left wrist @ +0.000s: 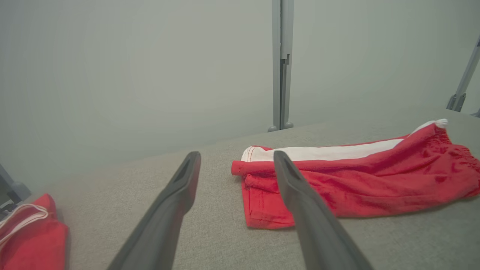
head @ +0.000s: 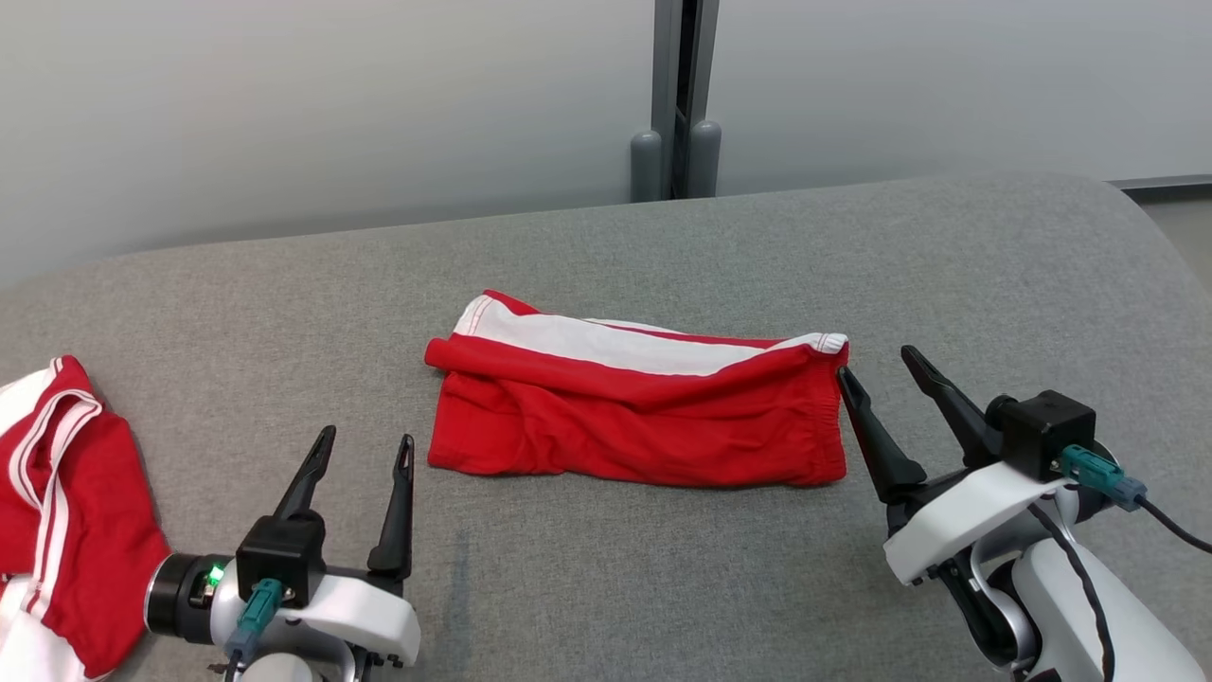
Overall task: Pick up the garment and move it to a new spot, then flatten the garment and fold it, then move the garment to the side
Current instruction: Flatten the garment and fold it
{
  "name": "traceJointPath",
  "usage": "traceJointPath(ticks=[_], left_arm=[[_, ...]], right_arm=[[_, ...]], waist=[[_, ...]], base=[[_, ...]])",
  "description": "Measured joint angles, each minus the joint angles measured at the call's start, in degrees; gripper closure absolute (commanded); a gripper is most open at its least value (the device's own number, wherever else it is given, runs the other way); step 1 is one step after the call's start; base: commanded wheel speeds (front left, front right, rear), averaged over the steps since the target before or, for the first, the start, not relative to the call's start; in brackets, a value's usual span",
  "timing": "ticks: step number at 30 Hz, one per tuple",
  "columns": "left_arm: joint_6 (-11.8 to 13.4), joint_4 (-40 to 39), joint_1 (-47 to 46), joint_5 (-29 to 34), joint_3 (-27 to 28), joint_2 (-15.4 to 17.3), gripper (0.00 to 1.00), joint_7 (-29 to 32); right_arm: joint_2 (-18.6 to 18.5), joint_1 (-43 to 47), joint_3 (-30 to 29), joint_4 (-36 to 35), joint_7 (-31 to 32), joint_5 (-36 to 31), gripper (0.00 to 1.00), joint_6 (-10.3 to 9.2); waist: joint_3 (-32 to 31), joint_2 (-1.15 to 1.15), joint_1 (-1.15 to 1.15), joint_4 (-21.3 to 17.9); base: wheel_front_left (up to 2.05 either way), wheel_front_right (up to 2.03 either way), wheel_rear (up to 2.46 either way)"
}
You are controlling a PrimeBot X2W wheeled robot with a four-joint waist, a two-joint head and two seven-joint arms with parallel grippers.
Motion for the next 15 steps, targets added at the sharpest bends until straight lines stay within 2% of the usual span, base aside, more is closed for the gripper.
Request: traceJointPath(ticks=[4,15], left_arm=[[-0.42,4.19,-3.30,0.69,-0.80,-0.02,0.00,0.21],[-1.55,16.11,-14.64,2.14,-3.08,0.33,0.00,5.64]], right_arm=[[0.32,-0.08,0.02,-0.57,0.18,-0.10,0.00,0.00],[0.84,-1.37,0.02,-1.26,0.21,-0.64,0.00,0.00]], waist=[[1.12,0.00,0.00,-0.64],[5.35,0.00,0.00,-3.55]], base=[[0.00,0.00,0.00],[0.00,0.00,0.00]])
